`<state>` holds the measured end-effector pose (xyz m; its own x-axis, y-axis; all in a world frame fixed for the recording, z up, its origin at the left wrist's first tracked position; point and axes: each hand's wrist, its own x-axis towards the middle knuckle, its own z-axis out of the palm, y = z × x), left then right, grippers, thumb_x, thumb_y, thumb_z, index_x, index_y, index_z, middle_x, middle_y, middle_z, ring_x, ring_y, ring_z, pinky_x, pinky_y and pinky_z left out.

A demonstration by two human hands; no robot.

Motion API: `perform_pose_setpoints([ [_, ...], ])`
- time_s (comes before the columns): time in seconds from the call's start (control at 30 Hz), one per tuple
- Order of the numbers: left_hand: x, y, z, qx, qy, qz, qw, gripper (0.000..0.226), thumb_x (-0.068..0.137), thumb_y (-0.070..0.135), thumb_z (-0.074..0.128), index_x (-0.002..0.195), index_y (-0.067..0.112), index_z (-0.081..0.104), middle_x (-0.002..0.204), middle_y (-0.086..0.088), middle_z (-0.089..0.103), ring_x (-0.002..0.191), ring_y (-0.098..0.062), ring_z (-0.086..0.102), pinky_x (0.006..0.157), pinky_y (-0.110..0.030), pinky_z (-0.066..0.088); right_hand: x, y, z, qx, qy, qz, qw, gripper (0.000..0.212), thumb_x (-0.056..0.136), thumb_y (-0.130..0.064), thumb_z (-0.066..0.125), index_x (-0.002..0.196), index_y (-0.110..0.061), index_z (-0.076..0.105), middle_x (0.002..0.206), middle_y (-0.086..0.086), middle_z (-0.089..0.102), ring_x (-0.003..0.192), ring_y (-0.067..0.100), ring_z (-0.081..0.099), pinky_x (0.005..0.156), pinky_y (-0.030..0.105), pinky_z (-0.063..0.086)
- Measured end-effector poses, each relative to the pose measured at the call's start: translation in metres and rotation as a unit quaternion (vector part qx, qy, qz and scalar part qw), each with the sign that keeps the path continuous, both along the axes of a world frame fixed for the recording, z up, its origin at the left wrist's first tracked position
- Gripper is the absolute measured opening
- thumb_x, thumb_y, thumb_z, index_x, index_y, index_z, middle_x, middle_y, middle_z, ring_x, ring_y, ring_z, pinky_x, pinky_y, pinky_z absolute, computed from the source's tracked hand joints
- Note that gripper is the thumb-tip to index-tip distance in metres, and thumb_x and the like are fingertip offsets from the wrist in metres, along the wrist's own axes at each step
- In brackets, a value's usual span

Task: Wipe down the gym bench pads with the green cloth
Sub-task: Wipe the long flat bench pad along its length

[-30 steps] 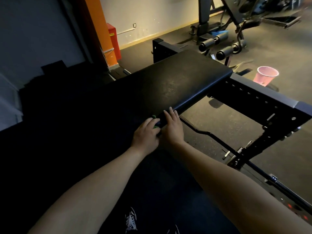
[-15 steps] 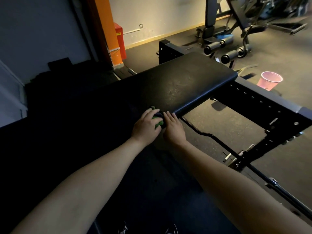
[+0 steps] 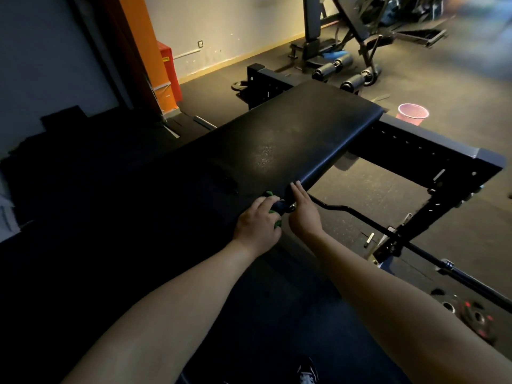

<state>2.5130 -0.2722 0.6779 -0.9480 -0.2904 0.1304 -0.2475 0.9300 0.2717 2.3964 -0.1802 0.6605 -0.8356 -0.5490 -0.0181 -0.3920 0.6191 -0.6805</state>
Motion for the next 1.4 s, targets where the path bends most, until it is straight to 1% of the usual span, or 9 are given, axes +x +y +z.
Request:
perform_pose_setpoints([
  [0.27,0.033,-0.013,0.002,-0.026,0.046,-0.071,0.996,0.029,0.087,0.037,0.061,0.094,0.015,0.078,0.125,0.003,0.054,0.111,-0.017,0.052,0.087,-0.033,0.045,0.038,0.002,-0.011,-0.053,0.0,-0.032,0.998,0.078,0.09,0.012,0.046,0.154,-0.03,0.031,0.164,-0.008,0.021,0.146,0.014,0.029,0.11,0.028,0.035],
  [0.37,0.035,-0.014,0.007,-0.003,0.04,-0.078,0.996,0.028,0.089,0.039,0.06,0.096,0.017,0.076,0.122,0.004,0.053,0.107,-0.017,0.053,0.084,-0.031,0.044,0.047,0.003,-0.011,-0.1,-0.05,-0.059,0.992,0.065,0.095,0.005,0.046,0.151,-0.027,0.036,0.157,0.0,0.038,0.141,0.015,0.038,0.111,0.029,0.034],
  [0.47,0.026,-0.018,0.016,0.101,0.053,-0.079,0.99,0.023,0.093,0.03,0.062,0.112,0.019,0.07,0.141,0.003,0.044,0.122,-0.02,0.049,0.093,-0.032,0.044,0.061,0.007,-0.008,-0.265,-0.195,-0.089,0.94,0.039,0.104,-0.025,0.048,0.142,-0.03,0.046,0.135,0.003,0.058,0.12,0.019,0.06,0.102,0.049,0.05],
  [0.57,0.016,-0.019,0.023,0.184,0.034,-0.12,0.975,0.037,0.094,0.018,0.062,0.128,0.022,0.05,0.153,-0.002,0.032,0.129,-0.027,0.048,0.099,-0.039,0.046,0.07,0.01,-0.002,-0.383,-0.332,-0.094,0.857,0.036,0.101,-0.047,0.048,0.136,-0.035,0.046,0.13,0.009,0.059,0.114,0.033,0.063,0.097,0.061,0.05],
  [0.7,0.002,-0.01,0.026,0.266,-0.024,-0.1,0.958,0.051,0.093,0.012,0.059,0.129,0.026,0.026,0.136,-0.012,0.047,0.106,-0.029,0.06,0.082,-0.039,0.052,0.065,0.012,0.004,-0.426,-0.384,-0.106,0.813,0.031,0.098,-0.039,0.056,0.128,-0.042,0.049,0.131,0.012,0.058,0.118,0.032,0.061,0.098,0.06,0.05],
  [0.87,-0.021,-0.017,0.015,0.202,0.015,-0.075,0.976,0.083,0.088,0.024,0.07,0.151,0.031,0.017,0.156,-0.006,0.034,0.138,-0.028,0.039,0.11,-0.048,0.041,0.029,0.006,0.014,-0.397,-0.284,-0.174,0.855,0.017,0.101,-0.017,0.052,0.115,-0.025,0.052,0.123,0.013,0.059,0.109,0.027,0.064,0.085,0.047,0.06],
  [1.0,-0.027,-0.027,-0.005,0.116,-0.022,0.037,0.992,0.068,0.094,0.036,0.063,0.151,0.027,0.028,0.161,0.002,0.018,0.148,-0.021,0.009,0.12,-0.046,0.027,-0.025,-0.001,0.014,-0.384,-0.209,-0.265,0.859,0.014,0.103,-0.017,0.049,0.108,-0.03,0.052,0.128,0.006,0.05,0.105,0.019,0.059,0.076,0.032,0.057],
  [1.2,-0.033,-0.021,-0.01,0.075,-0.035,0.074,0.994,0.061,0.094,0.038,0.055,0.149,0.029,0.029,0.158,0.004,0.017,0.147,-0.019,0.008,0.119,-0.044,0.027,-0.038,-0.035,-0.006,-0.243,-0.166,-0.247,0.923,0.022,0.1,-0.022,0.046,0.12,-0.029,0.052,0.138,0.005,0.038,0.126,0.029,0.039,0.105,0.05,0.042],
  [1.4,-0.033,-0.019,-0.01,0.038,-0.03,0.092,0.995,0.063,0.091,0.039,0.06,0.148,0.031,0.032,0.157,0.003,0.023,0.146,-0.02,0.015,0.117,-0.043,0.03,-0.009,-0.019,-0.016,-0.223,-0.1,-0.163,0.956,0.012,0.098,-0.023,0.053,0.108,-0.026,0.056,0.119,0.0,0.046,0.114,0.021,0.048,0.095,0.036,0.046],
])
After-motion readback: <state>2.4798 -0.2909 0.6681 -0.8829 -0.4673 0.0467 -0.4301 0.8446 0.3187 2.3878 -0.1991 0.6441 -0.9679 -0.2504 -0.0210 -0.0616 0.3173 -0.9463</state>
